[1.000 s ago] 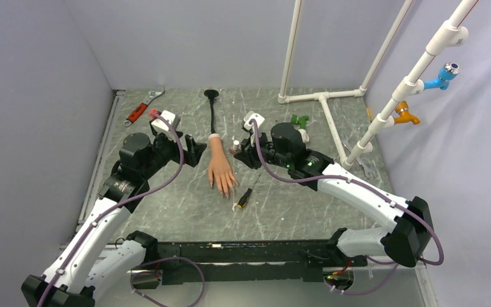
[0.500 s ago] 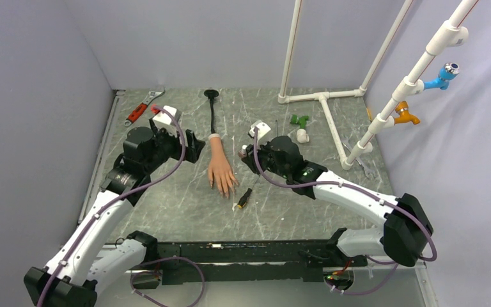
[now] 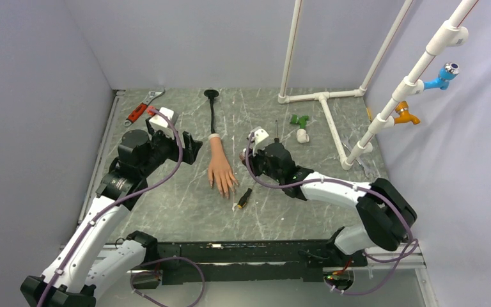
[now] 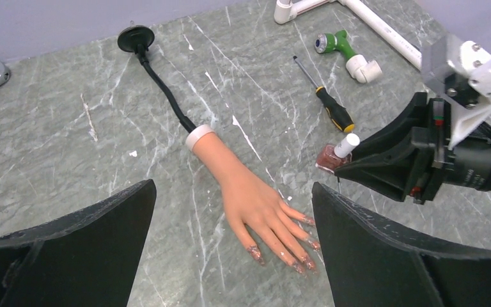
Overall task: Paint the nails
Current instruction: Place the nail polish bottle at the center of the board.
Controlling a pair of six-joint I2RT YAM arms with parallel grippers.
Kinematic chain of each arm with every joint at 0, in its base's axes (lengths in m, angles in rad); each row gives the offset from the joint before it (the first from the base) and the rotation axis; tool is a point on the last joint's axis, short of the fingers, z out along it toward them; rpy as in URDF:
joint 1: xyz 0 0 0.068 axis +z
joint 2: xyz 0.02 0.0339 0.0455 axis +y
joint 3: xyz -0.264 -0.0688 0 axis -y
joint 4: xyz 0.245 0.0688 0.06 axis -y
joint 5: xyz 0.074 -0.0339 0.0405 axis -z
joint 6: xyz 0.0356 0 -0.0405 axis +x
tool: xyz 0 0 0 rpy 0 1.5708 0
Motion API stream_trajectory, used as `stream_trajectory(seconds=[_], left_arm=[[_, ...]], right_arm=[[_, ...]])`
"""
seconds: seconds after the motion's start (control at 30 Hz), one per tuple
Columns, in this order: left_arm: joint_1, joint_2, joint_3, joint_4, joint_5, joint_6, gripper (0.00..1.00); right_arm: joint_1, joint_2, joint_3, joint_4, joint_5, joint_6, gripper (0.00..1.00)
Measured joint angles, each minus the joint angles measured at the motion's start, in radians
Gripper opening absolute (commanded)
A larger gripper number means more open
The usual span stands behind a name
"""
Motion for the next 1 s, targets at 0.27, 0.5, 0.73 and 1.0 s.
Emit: stream_trajectory(seconds=[0.27,0.5,0.73,1.0], left_arm=[[0.000,0.000,0.000,0.000,0.004,0.014,0.94],[0.000,0.000,0.000,0.000,0.021,0.019,0.93],[0.000,0.000,0.000,0.000,0.036,0.022,0.93],[0.000,0.000,0.000,0.000,0.059,0.023,0.93]], right_arm=[[-0.089,0.104,0.000,0.094,-0.012,0.050,0.00],[-0.116,0.225,0.013,0.126,-0.010,0.067,0.00],[-0.116,0.303,0.032,0.149,-0.010,0.072,0.00],[-0.116,0.367,0.073,0.177,-0.001,0.068,0.00]])
